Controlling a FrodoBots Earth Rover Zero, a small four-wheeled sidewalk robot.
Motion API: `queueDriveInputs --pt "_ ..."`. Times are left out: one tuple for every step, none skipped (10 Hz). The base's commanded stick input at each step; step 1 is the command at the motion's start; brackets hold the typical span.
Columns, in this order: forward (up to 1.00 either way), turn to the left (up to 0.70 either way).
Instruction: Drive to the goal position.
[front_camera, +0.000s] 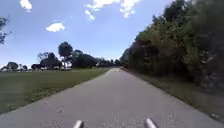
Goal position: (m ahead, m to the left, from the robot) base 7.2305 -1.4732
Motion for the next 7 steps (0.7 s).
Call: queueDriveInputs --pt "0.5 0.0" --pt "0.5 0.0" --pt "0.5 0.0" --pt "0.5 -0.12" --pt "0.5 0.0" --pt "0.5 0.0" --pt "0.5 0.0"
